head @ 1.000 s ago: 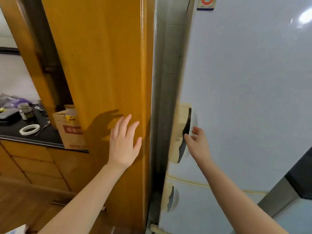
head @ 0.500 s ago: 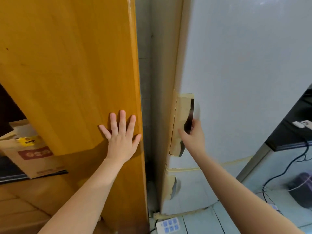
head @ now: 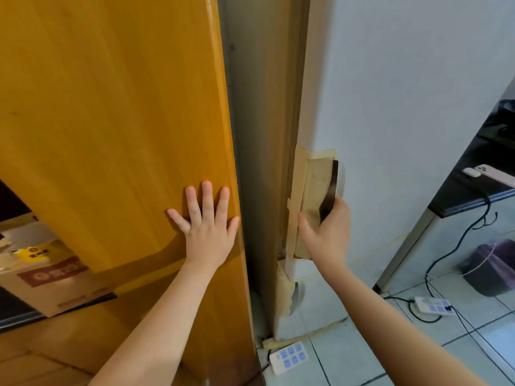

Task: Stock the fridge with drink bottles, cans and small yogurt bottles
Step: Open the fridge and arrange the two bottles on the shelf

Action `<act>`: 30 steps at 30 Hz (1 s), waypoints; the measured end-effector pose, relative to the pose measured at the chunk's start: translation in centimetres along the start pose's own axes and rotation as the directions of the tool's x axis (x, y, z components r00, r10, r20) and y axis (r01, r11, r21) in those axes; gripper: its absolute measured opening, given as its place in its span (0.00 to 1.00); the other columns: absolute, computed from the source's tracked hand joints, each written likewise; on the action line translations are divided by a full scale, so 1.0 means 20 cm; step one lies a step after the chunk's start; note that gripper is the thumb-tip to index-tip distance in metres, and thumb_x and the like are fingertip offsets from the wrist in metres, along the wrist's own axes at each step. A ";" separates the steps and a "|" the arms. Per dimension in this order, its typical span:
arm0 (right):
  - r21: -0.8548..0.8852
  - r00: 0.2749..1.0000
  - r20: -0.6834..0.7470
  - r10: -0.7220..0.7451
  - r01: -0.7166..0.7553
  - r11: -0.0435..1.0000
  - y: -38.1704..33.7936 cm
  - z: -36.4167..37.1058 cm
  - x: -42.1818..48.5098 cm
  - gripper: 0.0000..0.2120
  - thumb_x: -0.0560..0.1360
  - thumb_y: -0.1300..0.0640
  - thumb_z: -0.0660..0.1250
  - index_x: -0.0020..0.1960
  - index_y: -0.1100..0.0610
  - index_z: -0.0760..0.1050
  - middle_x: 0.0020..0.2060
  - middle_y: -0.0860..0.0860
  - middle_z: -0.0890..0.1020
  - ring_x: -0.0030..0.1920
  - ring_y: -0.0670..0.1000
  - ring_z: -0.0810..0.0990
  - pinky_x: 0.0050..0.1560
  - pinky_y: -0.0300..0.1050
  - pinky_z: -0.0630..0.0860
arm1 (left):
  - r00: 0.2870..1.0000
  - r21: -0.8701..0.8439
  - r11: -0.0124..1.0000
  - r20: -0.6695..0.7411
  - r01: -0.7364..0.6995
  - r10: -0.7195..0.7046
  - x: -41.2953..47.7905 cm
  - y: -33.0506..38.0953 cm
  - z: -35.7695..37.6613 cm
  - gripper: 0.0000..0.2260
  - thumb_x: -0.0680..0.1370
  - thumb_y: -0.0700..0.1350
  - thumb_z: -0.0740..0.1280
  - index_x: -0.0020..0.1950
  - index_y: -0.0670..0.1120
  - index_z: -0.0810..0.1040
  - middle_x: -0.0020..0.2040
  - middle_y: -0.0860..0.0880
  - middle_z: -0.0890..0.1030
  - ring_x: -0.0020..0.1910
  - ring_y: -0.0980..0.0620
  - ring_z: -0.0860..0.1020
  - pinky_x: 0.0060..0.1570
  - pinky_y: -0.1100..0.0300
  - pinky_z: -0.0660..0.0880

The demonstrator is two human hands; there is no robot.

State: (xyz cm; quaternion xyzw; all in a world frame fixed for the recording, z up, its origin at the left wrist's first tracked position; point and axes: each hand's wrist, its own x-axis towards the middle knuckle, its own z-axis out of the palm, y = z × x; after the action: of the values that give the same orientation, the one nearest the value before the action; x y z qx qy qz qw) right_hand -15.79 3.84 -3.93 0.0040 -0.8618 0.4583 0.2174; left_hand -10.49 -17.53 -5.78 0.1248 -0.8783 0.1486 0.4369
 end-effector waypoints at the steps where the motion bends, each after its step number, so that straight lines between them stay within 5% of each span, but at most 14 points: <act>1: -0.024 0.999 -0.047 -0.010 0.009 1.000 0.02 -0.03 -0.02 0.27 0.66 0.40 0.70 0.58 0.52 0.67 0.47 0.45 0.71 0.47 0.47 0.73 0.49 0.52 0.79 | 1.000 -0.003 1.000 0.009 0.000 0.001 0.01 0.00 -0.01 0.33 0.78 0.62 0.55 0.78 0.46 0.53 0.76 0.38 0.53 0.74 0.32 0.52 0.60 0.26 0.60; 5: -0.112 0.975 -0.221 0.024 -0.050 0.992 0.06 -0.19 -0.09 0.39 0.54 0.29 0.72 0.55 0.52 0.67 0.45 0.46 0.73 0.47 0.50 0.74 0.49 0.55 0.76 | 0.999 -0.068 0.998 0.032 0.006 -0.004 0.00 0.03 -0.05 0.31 0.77 0.59 0.58 0.76 0.46 0.58 0.77 0.38 0.55 0.74 0.33 0.52 0.62 0.26 0.55; 10: -0.112 0.916 -0.399 0.028 -0.079 0.991 0.21 -0.43 -0.18 0.51 0.53 0.32 0.74 0.66 0.58 0.63 0.58 0.53 0.71 0.58 0.53 0.69 0.58 0.57 0.71 | 0.997 -0.384 0.920 0.038 0.080 -0.071 -0.03 0.20 -0.14 0.20 0.77 0.55 0.60 0.66 0.47 0.71 0.73 0.42 0.60 0.72 0.40 0.58 0.71 0.37 0.52; 14: -0.178 0.834 -0.515 -0.198 0.121 0.976 0.35 -0.64 -0.29 0.41 0.59 0.40 0.73 0.62 0.59 0.60 0.56 0.57 0.67 0.56 0.59 0.68 0.56 0.50 0.68 | 0.991 -0.570 0.818 0.045 -0.076 0.124 -0.06 0.44 -0.20 0.17 0.74 0.49 0.65 0.60 0.43 0.76 0.70 0.40 0.64 0.69 0.40 0.63 0.69 0.40 0.58; 20: -0.216 0.837 -0.511 -0.196 0.095 0.972 0.61 -1.02 -0.39 0.33 0.63 0.45 0.72 0.60 0.60 0.65 0.53 0.55 0.71 0.54 0.48 0.69 0.52 0.30 0.65 | 0.904 -0.810 0.553 0.069 -0.196 0.421 -0.02 0.80 -0.31 0.16 0.74 0.49 0.59 0.60 0.45 0.73 0.67 0.43 0.69 0.68 0.42 0.64 0.67 0.48 0.58; 25: -0.182 0.798 -0.602 -0.040 -0.088 0.979 0.79 -1.29 -0.42 0.31 0.66 0.47 0.66 0.67 0.52 0.65 0.52 0.45 0.69 0.50 0.38 0.69 0.46 0.37 0.69 | 0.843 -0.881 0.420 0.047 -0.218 0.536 -0.01 1.09 -0.40 0.17 0.74 0.48 0.58 0.61 0.45 0.74 0.65 0.45 0.70 0.65 0.45 0.65 0.65 0.50 0.61; 30: 0.013 0.682 -0.711 0.171 -0.231 0.973 0.92 -1.51 -0.36 0.28 0.70 0.45 0.60 0.68 0.52 0.63 0.54 0.42 0.71 0.53 0.45 0.73 0.46 0.44 0.72 | 0.779 -0.911 0.343 0.040 -0.229 0.626 0.00 1.33 -0.43 0.18 0.74 0.46 0.61 0.63 0.45 0.72 0.65 0.47 0.71 0.63 0.46 0.67 0.64 0.52 0.59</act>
State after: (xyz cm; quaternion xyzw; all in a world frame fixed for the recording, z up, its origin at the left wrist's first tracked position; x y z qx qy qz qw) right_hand -1.83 37.03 -6.59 -0.2749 -0.7246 0.4116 0.4796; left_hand -13.47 10.22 -4.96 -0.3287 -0.8933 -0.2334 0.1988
